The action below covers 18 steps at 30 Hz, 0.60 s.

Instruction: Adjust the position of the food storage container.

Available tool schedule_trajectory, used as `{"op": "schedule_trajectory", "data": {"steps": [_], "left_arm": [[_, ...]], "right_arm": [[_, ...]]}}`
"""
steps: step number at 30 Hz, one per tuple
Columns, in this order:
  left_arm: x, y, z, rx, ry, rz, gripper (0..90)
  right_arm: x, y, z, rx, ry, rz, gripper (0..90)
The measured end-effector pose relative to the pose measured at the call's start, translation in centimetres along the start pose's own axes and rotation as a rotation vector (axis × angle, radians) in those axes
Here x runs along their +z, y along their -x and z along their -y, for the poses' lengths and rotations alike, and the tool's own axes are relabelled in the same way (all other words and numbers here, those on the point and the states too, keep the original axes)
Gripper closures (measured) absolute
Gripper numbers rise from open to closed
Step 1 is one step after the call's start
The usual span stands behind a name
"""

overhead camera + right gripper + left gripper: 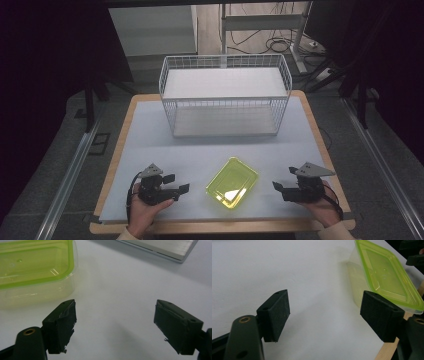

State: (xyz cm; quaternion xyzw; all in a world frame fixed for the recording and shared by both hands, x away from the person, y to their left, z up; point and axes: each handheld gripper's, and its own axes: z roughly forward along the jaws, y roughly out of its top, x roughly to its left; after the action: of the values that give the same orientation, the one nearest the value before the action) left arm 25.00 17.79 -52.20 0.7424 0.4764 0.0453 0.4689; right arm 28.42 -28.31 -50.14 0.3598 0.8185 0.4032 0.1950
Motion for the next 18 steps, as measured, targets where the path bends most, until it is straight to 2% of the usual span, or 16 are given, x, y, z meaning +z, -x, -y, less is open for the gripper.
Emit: {"op": "schedule_trajectory", "data": {"steps": [4, 6, 10, 13, 15, 18], "left_arm": [[0.14, 0.28, -0.04, 0.011, -0.004, 0.002, 23.5], [0.21, 0.38, -0.03, 0.017, -0.007, 0.006, 23.5], [0.21, 0.25, 0.01, 0.01, -0.008, 0.007, 23.5], [0.15, 0.15, -0.01, 0.008, -0.007, 0.005, 23.5], [0.15, 0.17, -0.01, 0.009, -0.006, 0.005, 23.5], [0.16, 0.24, -0.01, 0.01, -0.006, 0.007, 23.5]], "right_arm": [[-0.3, -0.13, 0.0, 0.001, -0.008, -0.013, 22.7], [-0.4, -0.29, -0.05, -0.016, -0.019, -0.023, 25.6], [-0.52, -0.6, -0.42, -0.05, -0.041, -0.061, 37.3], [-0.67, -0.62, -0.61, -0.052, -0.058, -0.082, 48.6], [-0.76, -0.58, -0.65, -0.054, -0.061, -0.088, 51.5], [-0.99, -0.4, -0.75, -0.042, -0.064, -0.092, 63.2]]}}
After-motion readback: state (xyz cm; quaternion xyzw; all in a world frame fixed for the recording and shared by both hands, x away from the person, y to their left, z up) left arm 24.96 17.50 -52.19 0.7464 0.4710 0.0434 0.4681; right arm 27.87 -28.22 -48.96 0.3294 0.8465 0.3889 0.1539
